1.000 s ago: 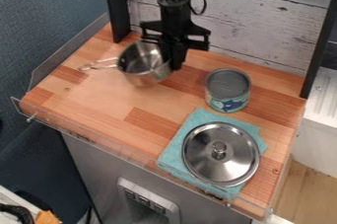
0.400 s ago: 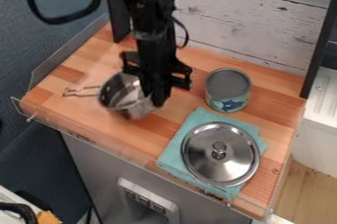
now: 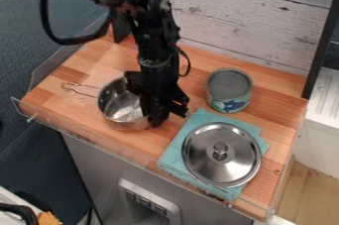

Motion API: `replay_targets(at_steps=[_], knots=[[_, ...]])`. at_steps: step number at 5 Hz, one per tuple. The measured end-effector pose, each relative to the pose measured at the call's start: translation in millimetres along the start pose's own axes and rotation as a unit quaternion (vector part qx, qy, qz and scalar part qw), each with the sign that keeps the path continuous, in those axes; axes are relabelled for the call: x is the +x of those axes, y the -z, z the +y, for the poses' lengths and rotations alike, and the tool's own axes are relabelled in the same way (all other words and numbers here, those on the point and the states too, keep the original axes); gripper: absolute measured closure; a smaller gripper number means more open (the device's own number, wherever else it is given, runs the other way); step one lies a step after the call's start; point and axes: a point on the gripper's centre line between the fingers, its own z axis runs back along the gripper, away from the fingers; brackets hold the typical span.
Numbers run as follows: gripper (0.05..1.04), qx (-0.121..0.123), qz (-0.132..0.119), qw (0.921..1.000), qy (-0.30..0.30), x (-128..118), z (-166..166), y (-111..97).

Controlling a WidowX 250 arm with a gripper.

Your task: Move the silver pot to the left side of the lid

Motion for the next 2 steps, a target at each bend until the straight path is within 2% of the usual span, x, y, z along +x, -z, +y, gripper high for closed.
replay_targets(at_steps=[1,2], knots=[[1.000,0.005,0.004,0.9999,0.009,-6.9,-1.4,3.4],[1.000,0.007,0.016,0.9998,0.008,-28.9,-4.9,2.7]])
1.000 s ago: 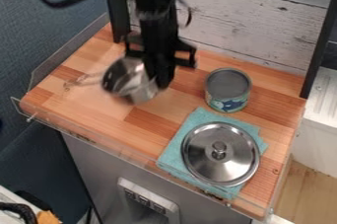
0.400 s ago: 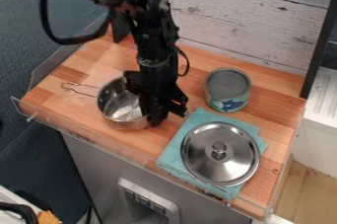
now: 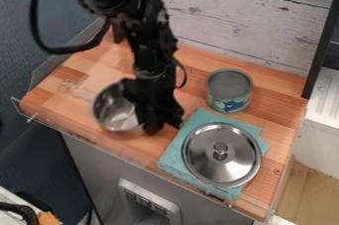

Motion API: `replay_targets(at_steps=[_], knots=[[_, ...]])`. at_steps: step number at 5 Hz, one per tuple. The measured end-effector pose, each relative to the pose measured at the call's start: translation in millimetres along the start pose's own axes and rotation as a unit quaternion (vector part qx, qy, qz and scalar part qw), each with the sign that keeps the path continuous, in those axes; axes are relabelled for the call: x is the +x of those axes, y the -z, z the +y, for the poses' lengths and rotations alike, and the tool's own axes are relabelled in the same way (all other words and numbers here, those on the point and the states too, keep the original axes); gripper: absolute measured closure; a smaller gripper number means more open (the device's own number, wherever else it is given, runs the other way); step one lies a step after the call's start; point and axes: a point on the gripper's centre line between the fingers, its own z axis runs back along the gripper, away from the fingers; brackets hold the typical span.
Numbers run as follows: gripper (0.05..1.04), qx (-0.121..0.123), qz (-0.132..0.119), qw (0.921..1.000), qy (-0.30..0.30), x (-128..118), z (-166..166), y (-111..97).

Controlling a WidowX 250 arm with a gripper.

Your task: Move the silver pot to the left side of the lid

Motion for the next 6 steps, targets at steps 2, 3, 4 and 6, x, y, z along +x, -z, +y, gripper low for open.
replay_targets(at_steps=[2,3,4,6], knots=[[0.782,-0.008,0.005,0.9997,-0.021,-10.1,-1.9,-1.1],[0.490,-0.011,0.013,0.9994,-0.029,-10.4,-2.4,-3.6],[0.189,-0.009,-0.002,0.9995,-0.029,-7.6,-7.6,-19.3],[0.077,0.013,-0.032,0.9988,-0.033,-11.0,-12.7,-53.3]])
